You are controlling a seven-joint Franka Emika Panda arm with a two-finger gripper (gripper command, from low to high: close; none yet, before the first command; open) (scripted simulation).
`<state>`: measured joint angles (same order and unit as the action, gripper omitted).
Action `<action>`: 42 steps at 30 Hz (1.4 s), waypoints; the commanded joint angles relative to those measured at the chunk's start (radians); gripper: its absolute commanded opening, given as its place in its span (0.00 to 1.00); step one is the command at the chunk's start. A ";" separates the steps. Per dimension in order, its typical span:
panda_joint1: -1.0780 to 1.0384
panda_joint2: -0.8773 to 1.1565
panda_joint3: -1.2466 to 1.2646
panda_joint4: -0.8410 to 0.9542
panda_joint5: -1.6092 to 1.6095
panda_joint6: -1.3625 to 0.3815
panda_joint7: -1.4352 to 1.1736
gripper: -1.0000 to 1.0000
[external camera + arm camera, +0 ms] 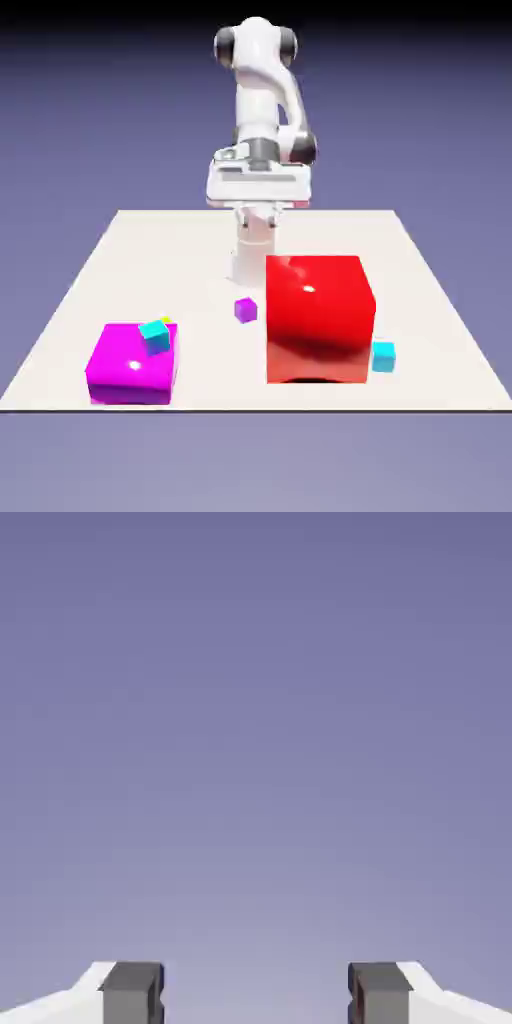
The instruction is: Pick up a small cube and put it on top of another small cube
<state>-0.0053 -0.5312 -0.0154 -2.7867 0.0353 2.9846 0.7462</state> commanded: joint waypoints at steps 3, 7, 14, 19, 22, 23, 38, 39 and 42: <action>0.033 0.105 -0.091 0.026 0.067 -0.131 -0.020 0.50; 0.078 0.246 -0.213 0.061 0.157 -0.304 -0.048 0.50; 0.156 0.492 -0.426 0.121 0.314 -0.609 -0.095 0.50; 0.211 0.668 -0.579 0.165 0.426 -0.826 -0.129 0.50; 0.244 0.773 -0.670 0.191 0.494 -0.957 -0.149 0.50; 0.256 0.809 -0.701 0.199 0.516 -1.000 -0.156 0.50; 0.441 1.259 -0.840 0.249 0.874 -1.401 -0.256 0.50; 0.445 1.279 -0.804 0.232 0.915 -1.377 -0.273 0.50; 0.447 1.288 -0.787 0.224 0.934 -1.366 -0.280 0.00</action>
<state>0.4413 0.7570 -0.8029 -2.5623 0.9698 1.6186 0.4661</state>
